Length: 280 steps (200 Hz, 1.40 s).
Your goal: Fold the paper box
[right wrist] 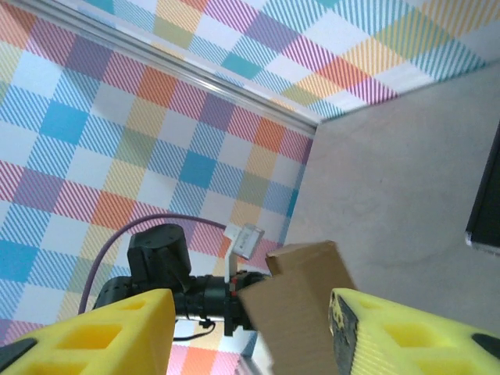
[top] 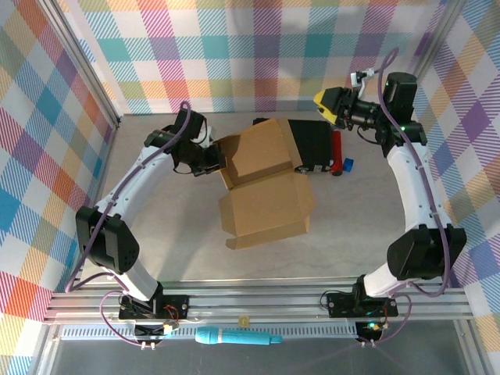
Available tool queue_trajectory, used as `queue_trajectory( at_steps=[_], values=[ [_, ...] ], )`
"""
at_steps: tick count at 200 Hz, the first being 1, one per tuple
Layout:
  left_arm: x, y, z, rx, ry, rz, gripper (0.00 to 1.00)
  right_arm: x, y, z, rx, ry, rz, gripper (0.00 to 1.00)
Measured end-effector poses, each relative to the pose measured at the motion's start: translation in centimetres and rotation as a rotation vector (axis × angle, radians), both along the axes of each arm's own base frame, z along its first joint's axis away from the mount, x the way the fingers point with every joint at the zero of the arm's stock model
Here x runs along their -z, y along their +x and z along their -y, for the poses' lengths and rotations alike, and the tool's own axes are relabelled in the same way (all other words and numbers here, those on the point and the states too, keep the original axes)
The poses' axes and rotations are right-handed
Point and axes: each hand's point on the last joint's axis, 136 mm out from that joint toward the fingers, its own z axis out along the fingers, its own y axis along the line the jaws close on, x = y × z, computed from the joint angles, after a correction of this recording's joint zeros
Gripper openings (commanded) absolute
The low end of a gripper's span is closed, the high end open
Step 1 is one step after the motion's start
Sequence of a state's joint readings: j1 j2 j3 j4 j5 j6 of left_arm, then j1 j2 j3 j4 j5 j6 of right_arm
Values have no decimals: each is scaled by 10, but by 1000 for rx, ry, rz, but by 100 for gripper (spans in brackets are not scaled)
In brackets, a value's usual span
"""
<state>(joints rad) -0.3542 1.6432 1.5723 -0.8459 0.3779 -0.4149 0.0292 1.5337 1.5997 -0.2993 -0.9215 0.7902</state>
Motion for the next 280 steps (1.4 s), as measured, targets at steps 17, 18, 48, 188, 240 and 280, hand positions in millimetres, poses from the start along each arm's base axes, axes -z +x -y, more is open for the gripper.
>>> queue_trajectory(
  at_steps=[17,18,48,188,240,280],
  values=[
    [-2,2,2,19,-23,8,0,32,-5,-7,-55,12,-68,56],
    [-2,2,2,19,-23,8,0,36,-6,-8,-60,13,-76,56],
    [4,3,4,36,-35,-12,0,81,-19,-24,-154,-18,-142,52],
    [5,2,3,63,-14,-18,0,96,-41,-67,-272,-264,15,57],
    [8,-1,0,58,1,-33,0,107,-41,-73,-230,-454,63,50],
    [7,-1,-1,56,1,-32,0,116,-37,-71,-178,-587,88,46]
  ],
)
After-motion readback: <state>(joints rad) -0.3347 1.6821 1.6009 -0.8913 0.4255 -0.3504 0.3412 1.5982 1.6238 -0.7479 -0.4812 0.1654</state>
